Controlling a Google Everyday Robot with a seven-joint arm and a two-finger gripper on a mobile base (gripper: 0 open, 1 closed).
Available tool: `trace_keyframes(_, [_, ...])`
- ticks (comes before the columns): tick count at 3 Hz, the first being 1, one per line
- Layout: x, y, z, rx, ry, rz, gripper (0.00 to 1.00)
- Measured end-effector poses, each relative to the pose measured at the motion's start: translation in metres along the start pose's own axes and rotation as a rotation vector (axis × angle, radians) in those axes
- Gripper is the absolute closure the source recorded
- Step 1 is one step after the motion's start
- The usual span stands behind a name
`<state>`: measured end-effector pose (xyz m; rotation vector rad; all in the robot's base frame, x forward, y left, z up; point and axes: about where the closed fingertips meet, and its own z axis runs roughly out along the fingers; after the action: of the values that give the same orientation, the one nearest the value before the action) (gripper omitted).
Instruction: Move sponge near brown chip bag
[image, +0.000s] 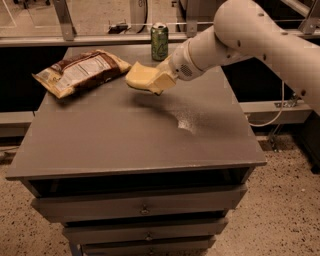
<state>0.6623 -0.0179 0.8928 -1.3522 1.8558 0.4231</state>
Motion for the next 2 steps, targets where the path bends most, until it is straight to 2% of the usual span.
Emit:
trace_keyframes(1, [-0.015, -0.018, 0.030, -0.005, -0.012, -0.008, 1.00])
trace_keyframes(2, [-0.034, -0.024, 0.066, -0.038, -0.040, -0.014, 1.00])
